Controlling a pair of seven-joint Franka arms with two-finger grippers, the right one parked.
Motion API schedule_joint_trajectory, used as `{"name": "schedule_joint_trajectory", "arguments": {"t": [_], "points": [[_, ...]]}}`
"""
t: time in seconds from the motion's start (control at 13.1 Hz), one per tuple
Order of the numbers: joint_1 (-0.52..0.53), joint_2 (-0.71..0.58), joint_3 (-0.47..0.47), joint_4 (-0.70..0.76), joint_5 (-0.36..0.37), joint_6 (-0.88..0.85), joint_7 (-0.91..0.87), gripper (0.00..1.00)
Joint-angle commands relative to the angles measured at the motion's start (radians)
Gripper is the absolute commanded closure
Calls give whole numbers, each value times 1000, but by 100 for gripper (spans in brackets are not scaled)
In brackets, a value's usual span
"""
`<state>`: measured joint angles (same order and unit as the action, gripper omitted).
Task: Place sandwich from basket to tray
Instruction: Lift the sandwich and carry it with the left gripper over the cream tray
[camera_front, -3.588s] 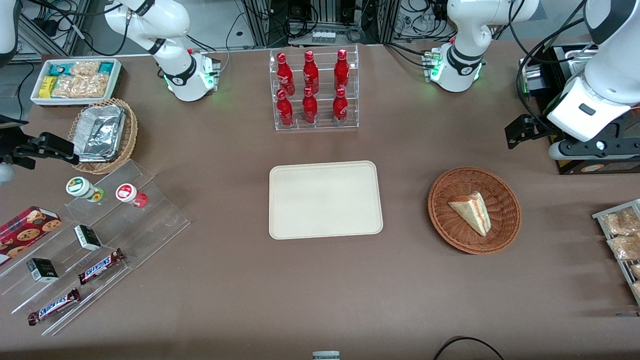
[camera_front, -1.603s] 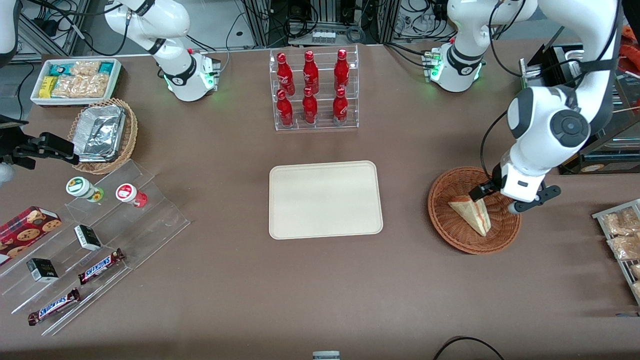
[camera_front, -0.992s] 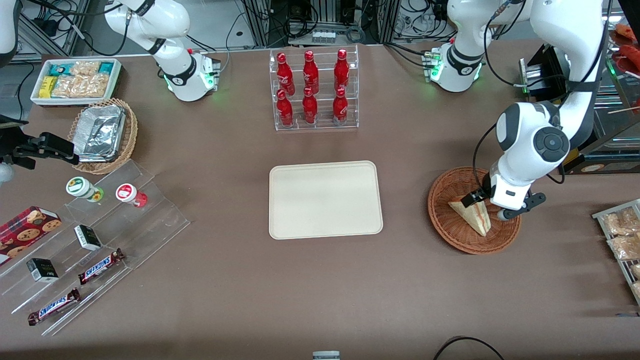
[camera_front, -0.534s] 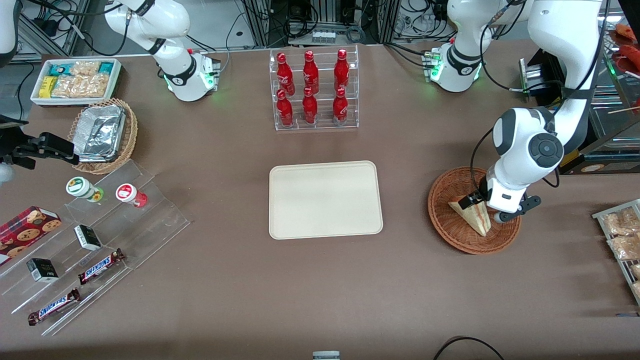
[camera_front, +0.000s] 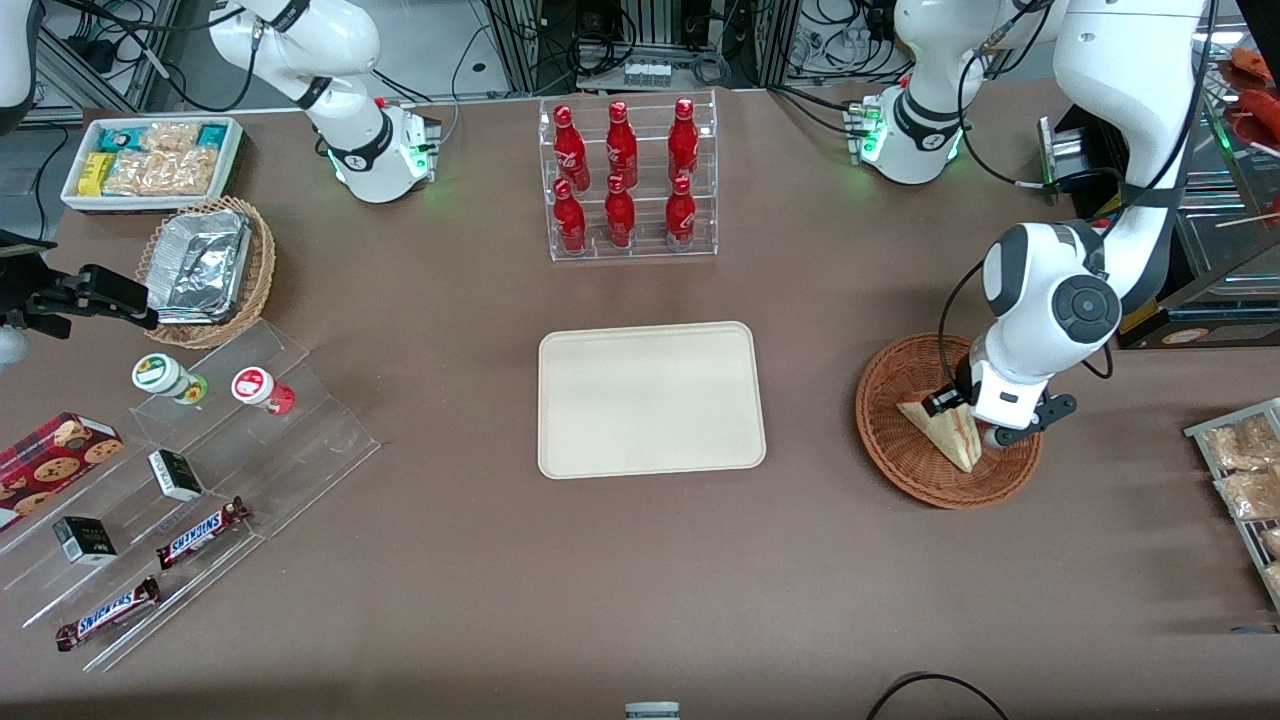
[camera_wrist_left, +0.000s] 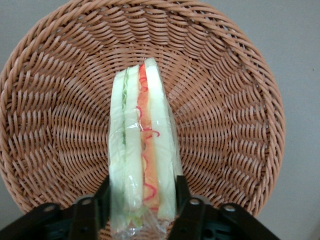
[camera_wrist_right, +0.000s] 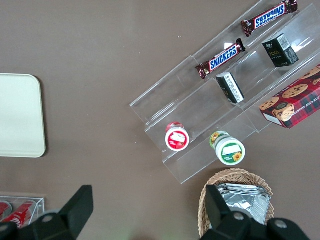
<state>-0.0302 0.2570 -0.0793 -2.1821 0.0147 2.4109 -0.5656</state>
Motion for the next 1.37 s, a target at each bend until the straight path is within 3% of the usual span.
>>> {"name": "schedule_joint_trajectory", "arguments": {"t": [0.0,0.31,0.61,0.99,1.3], "points": [[3,-10,-4,21,-9,-2,-13,100],[-11,-76,-13,175,7,-301,4,100],[-19,-79,-117,439,4,-602,3,100],[-26,-22,-304,530,2,-613,-14,100],[-176,95,-321,611,8,-604,-62,100]]}}
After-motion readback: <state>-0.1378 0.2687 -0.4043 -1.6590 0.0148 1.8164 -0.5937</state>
